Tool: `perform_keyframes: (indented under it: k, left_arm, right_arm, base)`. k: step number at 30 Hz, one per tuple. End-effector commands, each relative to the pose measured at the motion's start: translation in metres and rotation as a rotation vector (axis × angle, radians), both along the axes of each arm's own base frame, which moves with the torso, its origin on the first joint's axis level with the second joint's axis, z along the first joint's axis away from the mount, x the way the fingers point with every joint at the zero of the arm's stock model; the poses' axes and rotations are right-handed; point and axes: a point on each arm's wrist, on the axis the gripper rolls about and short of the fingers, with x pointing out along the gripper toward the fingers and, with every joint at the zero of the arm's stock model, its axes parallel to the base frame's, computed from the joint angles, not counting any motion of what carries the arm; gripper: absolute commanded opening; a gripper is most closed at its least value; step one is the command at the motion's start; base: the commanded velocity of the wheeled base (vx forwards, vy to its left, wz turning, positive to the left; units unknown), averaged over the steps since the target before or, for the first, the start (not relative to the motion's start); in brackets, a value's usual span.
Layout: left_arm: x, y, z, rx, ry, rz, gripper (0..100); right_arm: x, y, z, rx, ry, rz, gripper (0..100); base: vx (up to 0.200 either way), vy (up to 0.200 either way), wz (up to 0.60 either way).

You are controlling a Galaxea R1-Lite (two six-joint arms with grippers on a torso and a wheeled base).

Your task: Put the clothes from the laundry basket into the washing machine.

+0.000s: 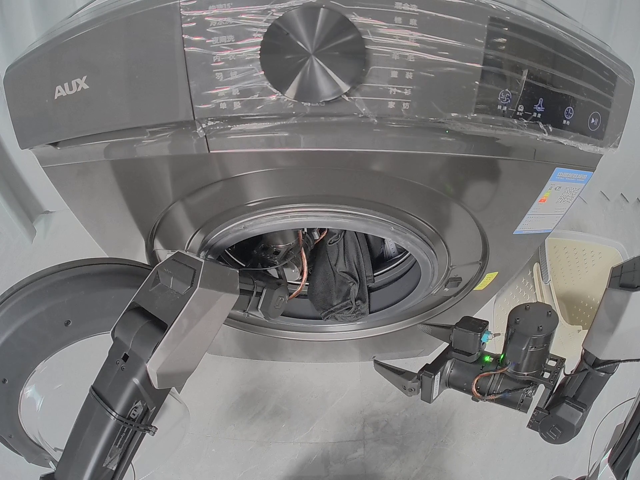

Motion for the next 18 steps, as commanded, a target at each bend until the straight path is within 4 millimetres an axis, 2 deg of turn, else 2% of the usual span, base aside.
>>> perform_keyframes:
  k: [1,5,7,12,18]
  left_arm:
    - [-0.016,0.001,0.003,0.032,0.069,-0.016,100]
    - [-0.042,0.006,0.002,0.101,0.188,-0.072,100]
    - [-0.05,0.007,0.005,0.113,0.205,-0.088,100]
    - [-0.083,0.012,0.013,0.195,0.301,-0.171,100]
    - [-0.097,0.004,0.004,0.244,0.323,-0.22,100]
  right_arm:
    - [0.0,0.0,0.0,0.0,0.001,-0.001,100]
    - [0.0,0.0,0.0,0.002,-0.002,-0.001,100]
    - [0.0,0.0,0.0,0.002,-0.002,-0.001,100]
    - [0.0,0.0,0.0,0.001,-0.003,0.0,100]
    - [0.0,0.001,0.001,0.002,-0.005,0.001,100]
  base:
    - [0.0,0.0,0.0]
    - [0.0,0.0,0.0]
    - [0.0,0.0,0.0]
    - [0.0,0.0,0.0]
    - [0.0,0.0,0.0]
